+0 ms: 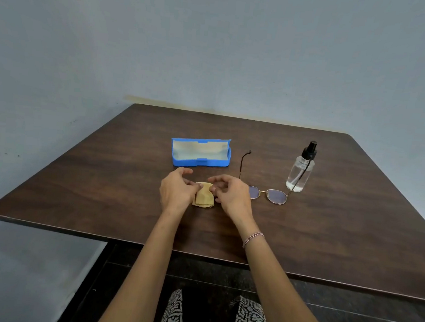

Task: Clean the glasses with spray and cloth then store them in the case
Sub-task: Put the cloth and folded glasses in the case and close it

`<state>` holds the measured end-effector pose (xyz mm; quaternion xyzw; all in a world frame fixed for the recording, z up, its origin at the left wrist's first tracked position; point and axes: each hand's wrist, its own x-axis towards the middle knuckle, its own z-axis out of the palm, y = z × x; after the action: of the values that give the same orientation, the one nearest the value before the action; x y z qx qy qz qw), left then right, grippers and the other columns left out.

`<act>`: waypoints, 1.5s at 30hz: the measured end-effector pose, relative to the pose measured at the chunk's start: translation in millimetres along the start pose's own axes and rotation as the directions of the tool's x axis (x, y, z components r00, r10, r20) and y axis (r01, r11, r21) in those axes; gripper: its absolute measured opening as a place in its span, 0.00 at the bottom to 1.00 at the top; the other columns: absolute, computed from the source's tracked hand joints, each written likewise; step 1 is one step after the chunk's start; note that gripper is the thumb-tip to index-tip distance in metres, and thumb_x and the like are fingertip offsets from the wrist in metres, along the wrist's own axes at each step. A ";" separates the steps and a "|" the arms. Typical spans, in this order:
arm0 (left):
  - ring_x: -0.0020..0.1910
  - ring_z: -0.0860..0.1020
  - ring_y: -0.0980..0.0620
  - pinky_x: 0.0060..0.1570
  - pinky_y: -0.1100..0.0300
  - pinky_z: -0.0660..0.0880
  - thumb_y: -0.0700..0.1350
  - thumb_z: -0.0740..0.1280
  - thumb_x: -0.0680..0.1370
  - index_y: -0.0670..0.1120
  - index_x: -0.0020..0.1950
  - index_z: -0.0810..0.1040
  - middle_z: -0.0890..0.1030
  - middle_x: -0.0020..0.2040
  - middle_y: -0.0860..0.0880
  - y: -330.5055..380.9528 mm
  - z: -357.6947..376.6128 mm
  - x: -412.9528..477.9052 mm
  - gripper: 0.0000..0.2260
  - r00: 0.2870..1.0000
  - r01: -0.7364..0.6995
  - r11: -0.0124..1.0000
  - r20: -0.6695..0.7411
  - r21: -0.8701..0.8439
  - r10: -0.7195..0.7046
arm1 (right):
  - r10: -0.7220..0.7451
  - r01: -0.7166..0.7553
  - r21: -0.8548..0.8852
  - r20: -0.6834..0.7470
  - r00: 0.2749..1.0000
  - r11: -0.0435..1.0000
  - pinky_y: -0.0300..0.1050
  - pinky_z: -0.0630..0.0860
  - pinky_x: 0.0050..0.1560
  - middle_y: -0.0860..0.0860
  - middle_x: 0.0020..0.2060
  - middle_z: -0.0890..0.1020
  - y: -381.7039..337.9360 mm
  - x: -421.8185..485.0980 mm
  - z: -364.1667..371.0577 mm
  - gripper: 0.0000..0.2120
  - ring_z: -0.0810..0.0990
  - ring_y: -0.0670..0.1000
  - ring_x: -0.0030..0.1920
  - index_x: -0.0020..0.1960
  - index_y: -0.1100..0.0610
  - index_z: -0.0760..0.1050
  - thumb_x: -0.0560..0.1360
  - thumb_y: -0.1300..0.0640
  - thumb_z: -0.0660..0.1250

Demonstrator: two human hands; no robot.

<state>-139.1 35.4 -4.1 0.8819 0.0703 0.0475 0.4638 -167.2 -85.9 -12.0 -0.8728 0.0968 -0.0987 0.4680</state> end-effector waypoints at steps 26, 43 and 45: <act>0.38 0.83 0.51 0.43 0.60 0.80 0.39 0.71 0.74 0.45 0.46 0.66 0.79 0.46 0.42 0.1 -30.2 17.8 0.13 0.995 0.083 0.591 0.096 -0.802 -0.009 | -0.076 0.118 0.366 -0.128 0.989 0.923 0.49 0.79 0.55 0.54 0.43 0.85 -28.9 16.0 20.4 0.08 0.83 0.50 0.46 0.49 0.60 0.83 0.74 0.58 0.69; 0.37 0.81 0.50 0.46 0.57 0.80 0.39 0.71 0.74 0.33 0.50 0.81 0.83 0.43 0.40 -1.9 -28.1 45.3 0.10 0.996 -0.072 0.756 -0.082 -0.651 0.024 | 0.112 -0.133 0.808 0.084 0.990 0.574 0.40 0.80 0.48 0.57 0.48 0.82 -52.9 39.2 44.6 0.10 0.81 0.51 0.49 0.49 0.63 0.79 0.79 0.58 0.62; 0.41 0.82 0.47 0.48 0.54 0.80 0.41 0.70 0.74 0.36 0.48 0.82 0.83 0.42 0.41 0.3 -28.4 48.4 0.09 0.996 -0.078 0.766 -0.077 -0.638 0.038 | 0.102 -0.128 0.780 0.083 0.991 0.612 0.42 0.80 0.52 0.56 0.50 0.83 -53.6 42.5 47.6 0.12 0.81 0.52 0.53 0.52 0.64 0.80 0.77 0.55 0.66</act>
<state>-95.5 66.5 13.1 0.6712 0.0361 0.1089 0.7323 -109.6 -29.9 10.4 -0.5749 0.0926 -0.0877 0.8082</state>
